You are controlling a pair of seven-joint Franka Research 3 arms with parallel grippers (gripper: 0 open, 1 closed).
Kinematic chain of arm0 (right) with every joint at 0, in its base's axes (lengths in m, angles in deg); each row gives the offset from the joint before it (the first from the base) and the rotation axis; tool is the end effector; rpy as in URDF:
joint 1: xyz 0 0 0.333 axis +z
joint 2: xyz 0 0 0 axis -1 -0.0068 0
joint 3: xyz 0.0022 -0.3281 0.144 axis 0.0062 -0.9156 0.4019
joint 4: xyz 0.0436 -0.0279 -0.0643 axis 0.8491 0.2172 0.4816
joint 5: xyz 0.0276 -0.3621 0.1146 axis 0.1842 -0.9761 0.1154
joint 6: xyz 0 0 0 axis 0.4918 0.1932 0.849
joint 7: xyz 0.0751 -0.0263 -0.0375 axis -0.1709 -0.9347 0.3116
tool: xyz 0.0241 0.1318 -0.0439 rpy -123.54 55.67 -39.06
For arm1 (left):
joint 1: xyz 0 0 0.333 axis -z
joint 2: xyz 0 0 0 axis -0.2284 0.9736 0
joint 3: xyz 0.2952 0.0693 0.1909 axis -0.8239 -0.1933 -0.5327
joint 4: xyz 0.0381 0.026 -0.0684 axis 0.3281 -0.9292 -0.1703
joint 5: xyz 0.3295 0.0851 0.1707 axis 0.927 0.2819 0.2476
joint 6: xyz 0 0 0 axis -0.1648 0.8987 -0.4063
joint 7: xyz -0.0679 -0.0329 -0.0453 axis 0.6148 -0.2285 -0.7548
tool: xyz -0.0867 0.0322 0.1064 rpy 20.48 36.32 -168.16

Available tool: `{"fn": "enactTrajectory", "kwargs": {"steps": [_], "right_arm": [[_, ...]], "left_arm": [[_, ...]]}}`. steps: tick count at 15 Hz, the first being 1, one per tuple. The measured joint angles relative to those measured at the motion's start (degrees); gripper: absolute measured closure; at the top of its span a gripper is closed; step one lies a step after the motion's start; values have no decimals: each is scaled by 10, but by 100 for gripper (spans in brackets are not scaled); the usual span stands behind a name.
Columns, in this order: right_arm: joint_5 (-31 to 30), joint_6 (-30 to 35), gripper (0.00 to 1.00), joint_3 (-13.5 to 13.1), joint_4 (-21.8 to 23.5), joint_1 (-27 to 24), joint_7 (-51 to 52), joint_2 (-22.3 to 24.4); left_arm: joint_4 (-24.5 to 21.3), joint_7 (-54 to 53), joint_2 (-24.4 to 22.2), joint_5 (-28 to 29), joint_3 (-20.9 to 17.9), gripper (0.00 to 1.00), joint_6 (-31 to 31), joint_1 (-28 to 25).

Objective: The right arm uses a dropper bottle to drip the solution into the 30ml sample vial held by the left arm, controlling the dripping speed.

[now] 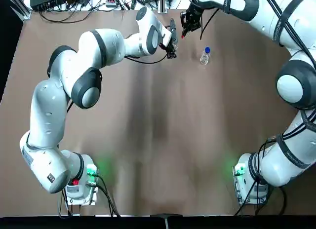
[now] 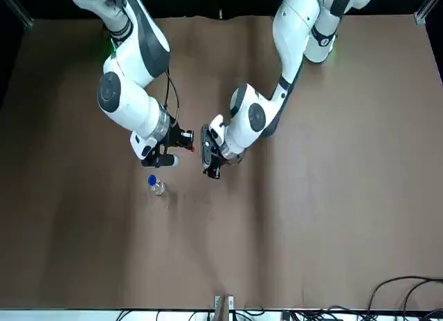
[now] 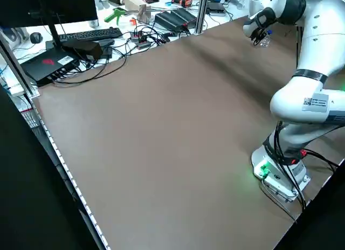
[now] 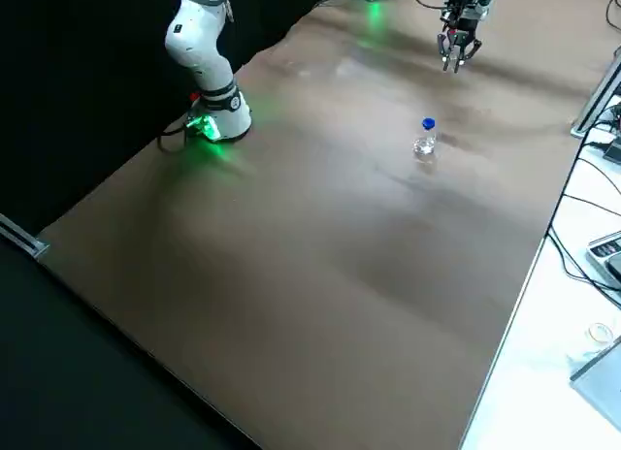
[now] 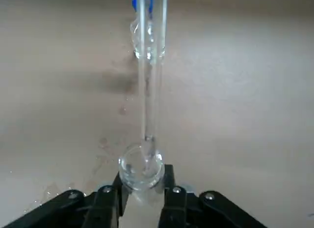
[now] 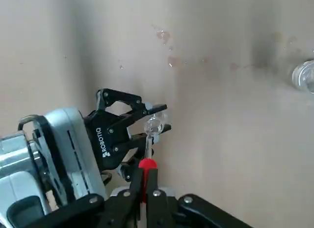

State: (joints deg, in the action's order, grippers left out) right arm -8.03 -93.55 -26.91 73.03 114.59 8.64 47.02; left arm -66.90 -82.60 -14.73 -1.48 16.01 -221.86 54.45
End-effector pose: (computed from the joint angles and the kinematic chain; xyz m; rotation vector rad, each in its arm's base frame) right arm 0.5725 0.3567 0.4555 -2.7663 0.1135 0.1321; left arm 0.5592 -0.5471 0.2764 1.9898 -1.8241 0.6309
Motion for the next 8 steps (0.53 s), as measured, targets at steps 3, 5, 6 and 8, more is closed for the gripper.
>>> {"fn": "enactTrajectory", "kwargs": {"steps": [3,5,6,8], "right_arm": [[0,0,94,-3,0,0,0,0],[0,0,94,-3,0,0,0,0],[0,0,94,-3,0,0,0,0],[0,0,94,-3,0,0,0,0]], "left_arm": [[0,0,0,0,0,69,0,0],[0,0,0,0,0,69,0,0],[0,0,0,0,0,69,0,0],[0,0,0,0,0,69,0,0]]}}
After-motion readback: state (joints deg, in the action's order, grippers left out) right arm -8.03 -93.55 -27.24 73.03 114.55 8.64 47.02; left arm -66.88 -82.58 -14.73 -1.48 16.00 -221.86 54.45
